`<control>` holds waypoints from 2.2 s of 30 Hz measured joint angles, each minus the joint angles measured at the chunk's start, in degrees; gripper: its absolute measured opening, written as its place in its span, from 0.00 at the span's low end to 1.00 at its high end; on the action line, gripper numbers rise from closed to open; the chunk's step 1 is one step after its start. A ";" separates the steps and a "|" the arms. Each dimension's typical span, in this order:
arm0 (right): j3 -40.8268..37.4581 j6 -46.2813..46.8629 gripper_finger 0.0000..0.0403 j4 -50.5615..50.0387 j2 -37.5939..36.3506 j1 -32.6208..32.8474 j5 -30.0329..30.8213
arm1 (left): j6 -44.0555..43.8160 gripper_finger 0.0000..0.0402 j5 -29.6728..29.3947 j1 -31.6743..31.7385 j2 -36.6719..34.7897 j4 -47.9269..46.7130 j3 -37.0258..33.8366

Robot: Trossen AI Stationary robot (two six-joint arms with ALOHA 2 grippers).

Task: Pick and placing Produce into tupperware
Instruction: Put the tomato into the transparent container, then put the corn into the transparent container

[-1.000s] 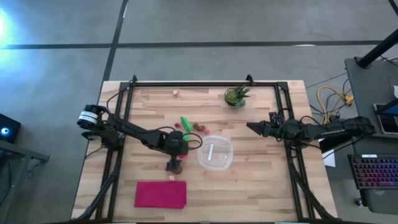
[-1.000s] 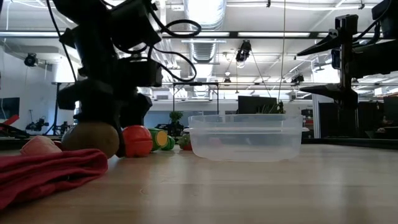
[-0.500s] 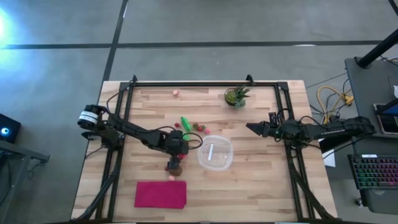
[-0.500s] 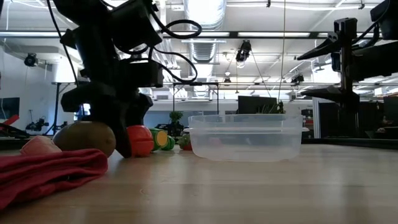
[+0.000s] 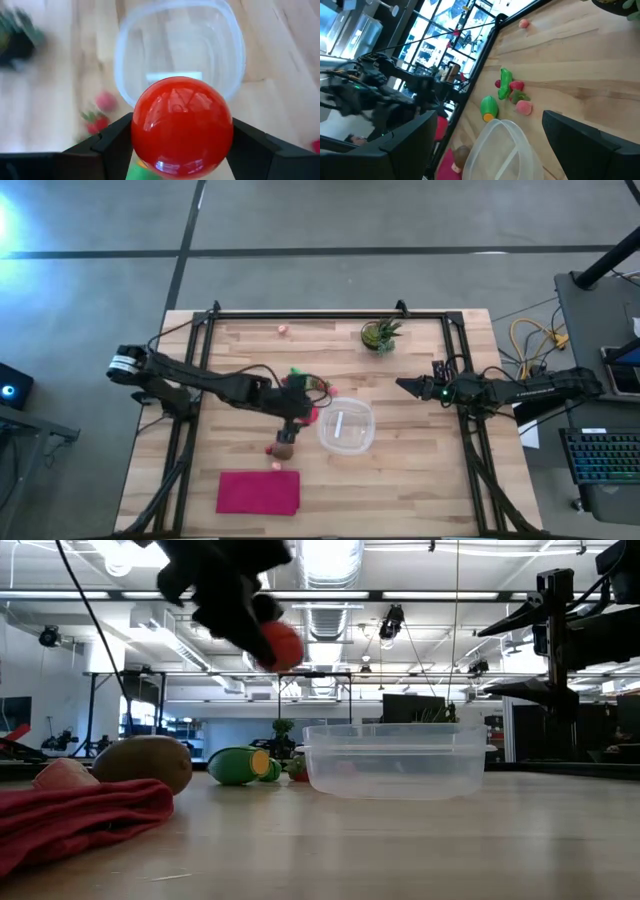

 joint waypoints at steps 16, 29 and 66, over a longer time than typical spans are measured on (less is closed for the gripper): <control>0.01 -0.69 0.87 0.39 0.04 0.02 -6.93 | 10.23 0.61 6.22 4.59 21.61 -0.73 17.56; 0.01 -2.24 0.87 0.01 -0.02 0.02 -7.55 | 2.81 0.81 3.82 6.16 24.91 -2.32 19.53; 0.02 -1.04 0.87 0.17 0.00 -0.24 -5.40 | 9.86 0.78 0.25 9.58 8.90 -14.84 -1.89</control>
